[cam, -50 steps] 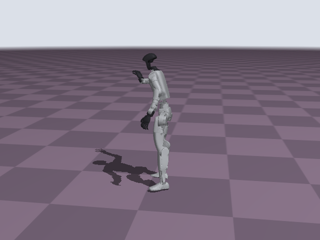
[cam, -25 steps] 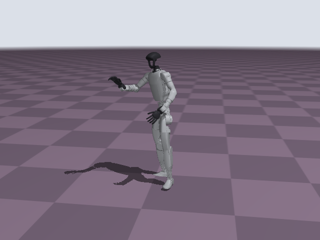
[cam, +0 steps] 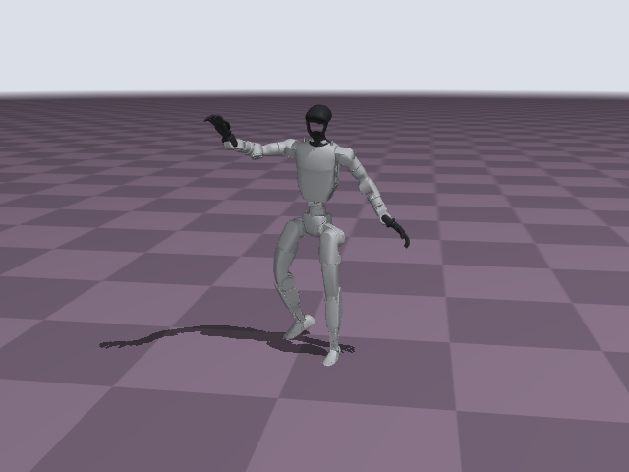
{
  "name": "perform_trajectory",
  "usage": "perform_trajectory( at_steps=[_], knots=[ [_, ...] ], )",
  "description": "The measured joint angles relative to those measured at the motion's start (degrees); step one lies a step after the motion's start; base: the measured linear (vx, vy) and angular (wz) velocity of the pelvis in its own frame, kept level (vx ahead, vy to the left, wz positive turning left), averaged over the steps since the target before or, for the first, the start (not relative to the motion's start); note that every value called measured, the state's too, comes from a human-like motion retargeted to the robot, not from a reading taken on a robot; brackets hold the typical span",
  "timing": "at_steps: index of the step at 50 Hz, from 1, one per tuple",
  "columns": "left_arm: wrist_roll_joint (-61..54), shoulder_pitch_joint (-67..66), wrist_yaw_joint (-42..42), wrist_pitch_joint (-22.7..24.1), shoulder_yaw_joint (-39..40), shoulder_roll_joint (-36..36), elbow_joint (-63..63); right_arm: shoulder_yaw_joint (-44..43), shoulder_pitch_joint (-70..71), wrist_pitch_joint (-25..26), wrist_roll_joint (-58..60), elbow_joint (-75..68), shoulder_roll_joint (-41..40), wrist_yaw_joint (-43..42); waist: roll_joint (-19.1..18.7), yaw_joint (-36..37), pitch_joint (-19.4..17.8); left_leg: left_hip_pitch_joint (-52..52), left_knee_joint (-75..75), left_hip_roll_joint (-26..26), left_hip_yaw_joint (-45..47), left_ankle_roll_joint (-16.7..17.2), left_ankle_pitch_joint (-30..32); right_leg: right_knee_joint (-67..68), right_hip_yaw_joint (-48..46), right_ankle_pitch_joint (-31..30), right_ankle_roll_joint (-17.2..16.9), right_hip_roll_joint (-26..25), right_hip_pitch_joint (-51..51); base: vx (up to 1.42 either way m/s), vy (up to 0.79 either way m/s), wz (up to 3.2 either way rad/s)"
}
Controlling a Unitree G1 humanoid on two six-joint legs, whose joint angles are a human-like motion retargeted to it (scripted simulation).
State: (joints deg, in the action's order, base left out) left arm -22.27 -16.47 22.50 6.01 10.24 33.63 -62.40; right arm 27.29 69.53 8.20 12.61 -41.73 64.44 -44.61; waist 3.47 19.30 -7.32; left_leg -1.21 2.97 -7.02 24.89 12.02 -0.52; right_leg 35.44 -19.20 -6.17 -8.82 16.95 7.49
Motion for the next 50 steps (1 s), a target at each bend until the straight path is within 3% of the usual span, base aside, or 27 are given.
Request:
perform_trajectory(
  at_steps=[7,14,17,21,25,31,37,42,50],
  knots=[
    [5.4,8.0,-8.7,1.2,-9.0,-1.2,7.1,12.7,13.3,0.0,14.1,14.7,-13.8,6.0,0.9,0.0,0.5,0.9,0.8,1.3,-4.1,1.9,0.5,-15.2,4.9,4.7,0.5,-4.5,0.6,0.07,-0.05,0.64],
    [7.8,14.7,-17.9,5.8,-17.8,-4.4,21.9,25.1,27.6,-0.9,18.1,16.6,-23.1,9.8,2.3,-2.1,-0.6,1.2,1.9,6.7,-9.0,3.0,1.0,-31.4,13.6,2.8,-5.6,-6.1,0.3,0.03,-0.05,0.86],
    [4.6,15.0,-19.8,6.1,-17.8,-6.0,24.8,26.1,29.3,-0.4,15.0,14.6,-22.9,8.8,2.2,-3.1,-0.3,0.5,2.0,6.8,-10.5,3.0,0.7,-33.1,16.0,1.4,-6.1,-7.1,-0.2,0.07,-0.16,0.50],
    [3.2,13.1,-19.1,5.5,-15.8,-6.4,24.1,25.5,28.5,-0.6,9.4,9.8,-16.4,8.1,1.7,-4.1,0.5,-1.3,1.9,5.4,-12.0,3.0,-0.1,-32.6,14.7,2.2,-5.6,-8.1,-2.3,0.10,-0.20,0.28],
    [4.1,9.7,-15.4,7.7,-15.8,-4.1,21.0,25.7,27.6,-3.9,8.2,2.1,-3.9,10.4,1.4,-5.2,1.1,-2.4,1.6,4.6,-14.3,2.3,-0.7,-32.2,11.3,4.7,-5.2,-8.3,-4.8,0.10,-0.16,0.43],
    [9.2,3.0,-15.8,7.5,-13.6,-2.0,15.3,23.5,29.5,-3.6,5.2,-12.2,13.9,8.5,0.7,-6.0,3.0,-1.0,2.0,3.3,-17.6,3.0,-0.2,-33.3,7.0,5.6,-6.2,-9.4,-5.5,0.05,-0.16,0.43],
    [11.0,-0.1,-17.0,5.4,-10.2,-0.5,10.6,19.6,37.3,-1.7,3.7,-18.9,20.7,5.4,1.3,-6.8,3.5,-0.5,2.0,2.2,-16.2,2.9,-0.9,-33.6,4.6,6.3,-6.2,-9.8,-5.8,0.02,-0.13,0.29],
    [11.4,3.5,-15.8,4.1,-11.2,-0.5,6.4,24.2,41.5,0.2,10.3,-12.8,14.0,4.0,2.3,-8.0,3.6,-2.2,1.3,0.5,-5.7,1.9,-1.8,-33.7,4.7,6.5,-6.2,-9.8,-6.2,0.00,-0.10,0.04],
    [8.0,18.6,-15.5,4.0,-20.2,-3.4,6.6,30.4,42.5,0.6,22.1,3.6,-9.4,10.4,1.5,-9.6,3.5,-4.1,-1.3,-3.7,9.7,1.3,-1.8,-33.2,4.7,5.8,-6.2,-11.4,-5.8,-0.03,-0.07,0.04]
  ],
)
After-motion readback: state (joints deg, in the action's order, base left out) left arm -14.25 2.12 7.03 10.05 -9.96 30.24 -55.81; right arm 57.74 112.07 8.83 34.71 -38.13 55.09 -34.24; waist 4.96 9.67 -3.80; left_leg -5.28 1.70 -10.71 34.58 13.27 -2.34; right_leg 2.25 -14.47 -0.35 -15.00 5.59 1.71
